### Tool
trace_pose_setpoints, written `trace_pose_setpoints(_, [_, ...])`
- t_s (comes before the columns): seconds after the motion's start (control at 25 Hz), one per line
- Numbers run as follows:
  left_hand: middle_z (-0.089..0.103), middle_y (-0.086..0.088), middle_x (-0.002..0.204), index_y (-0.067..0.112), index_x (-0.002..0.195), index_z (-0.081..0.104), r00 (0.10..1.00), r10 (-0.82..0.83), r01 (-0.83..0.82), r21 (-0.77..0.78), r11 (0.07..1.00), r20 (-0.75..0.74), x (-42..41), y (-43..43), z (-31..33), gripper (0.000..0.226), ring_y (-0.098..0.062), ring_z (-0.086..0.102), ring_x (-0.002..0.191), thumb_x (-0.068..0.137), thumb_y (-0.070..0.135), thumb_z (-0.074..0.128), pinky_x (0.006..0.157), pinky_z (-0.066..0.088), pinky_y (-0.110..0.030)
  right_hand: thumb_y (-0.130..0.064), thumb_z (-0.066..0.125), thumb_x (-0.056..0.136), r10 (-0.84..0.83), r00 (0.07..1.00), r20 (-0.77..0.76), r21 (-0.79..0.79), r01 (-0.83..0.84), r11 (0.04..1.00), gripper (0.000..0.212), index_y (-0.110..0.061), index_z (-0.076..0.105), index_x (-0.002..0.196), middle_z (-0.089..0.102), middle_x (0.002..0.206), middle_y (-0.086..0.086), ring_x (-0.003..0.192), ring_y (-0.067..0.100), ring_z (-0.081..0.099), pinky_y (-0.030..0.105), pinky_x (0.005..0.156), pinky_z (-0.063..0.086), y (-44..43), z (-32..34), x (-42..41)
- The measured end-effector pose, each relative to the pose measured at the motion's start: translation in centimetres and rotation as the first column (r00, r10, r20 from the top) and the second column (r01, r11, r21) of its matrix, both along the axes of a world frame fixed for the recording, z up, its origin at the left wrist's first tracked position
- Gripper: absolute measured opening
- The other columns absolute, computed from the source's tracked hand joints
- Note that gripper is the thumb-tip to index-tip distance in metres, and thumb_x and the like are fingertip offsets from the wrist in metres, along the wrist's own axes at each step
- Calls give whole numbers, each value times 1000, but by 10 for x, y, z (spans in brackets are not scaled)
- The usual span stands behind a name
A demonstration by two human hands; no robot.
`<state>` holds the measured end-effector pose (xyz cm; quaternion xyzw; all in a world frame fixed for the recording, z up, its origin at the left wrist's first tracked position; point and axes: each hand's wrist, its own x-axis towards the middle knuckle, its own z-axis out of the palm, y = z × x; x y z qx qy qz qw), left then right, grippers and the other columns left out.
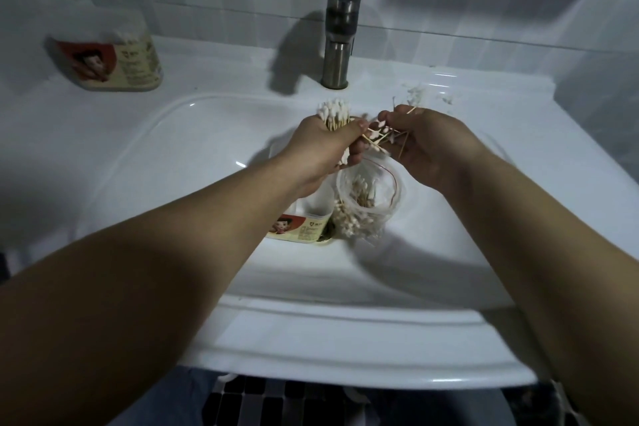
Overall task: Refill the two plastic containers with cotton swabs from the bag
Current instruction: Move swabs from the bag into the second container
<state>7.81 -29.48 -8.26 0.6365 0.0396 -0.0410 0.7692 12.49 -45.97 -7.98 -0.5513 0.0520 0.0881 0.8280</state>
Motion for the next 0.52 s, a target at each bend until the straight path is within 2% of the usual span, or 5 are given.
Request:
trace_pose_setpoints(0.16, [68,-5,73,-1,102,71,997,-21,16,73,997,74,3,3,-2,13,-11,61,63,99,10,65,73,61,-31,6,54,97,-18,1000,-22,6,18,1000,29,2,52,126,65,99,15,82,28,72,39,71,62,-2,3,-2])
trace_pose_setpoints(0.24, [67,-6,72,1,97,71,997,-5,-1,64,998,83,3,4,-1,11,-13,60,63,99,9,65,75,61,-33,7,52,98,-42,999,-27,-5,42,999,16,1,55,112,64,89,13,77,24,72,38,68,62,-4,6,-3])
trace_pose_setpoints(0.32, [66,-5,70,3,92,70,997,28,-31,44,999,77,4,5,0,12,-15,60,65,99,10,64,76,62,-34,8,52,98,-58,998,-27,-38,57,998,11,-1,57,100,64,82,11,74,23,72,38,67,62,-5,8,-5])
trace_pose_setpoints(0.4, [67,-6,73,4,91,70,997,48,-48,12,999,55,4,6,-1,13,-16,61,69,100,11,64,77,62,-34,9,55,96,-7,1000,-14,-141,5,990,11,-1,60,95,66,82,12,74,25,72,39,69,63,0,7,-11])
trace_pose_setpoints(0.52, [72,-12,88,6,93,69,998,56,-56,-51,997,-2,5,6,-3,13,-19,68,80,100,15,64,84,62,-36,9,60,94,107,994,7,-295,-100,950,10,-1,61,97,69,84,18,71,28,71,39,68,63,8,7,-22])
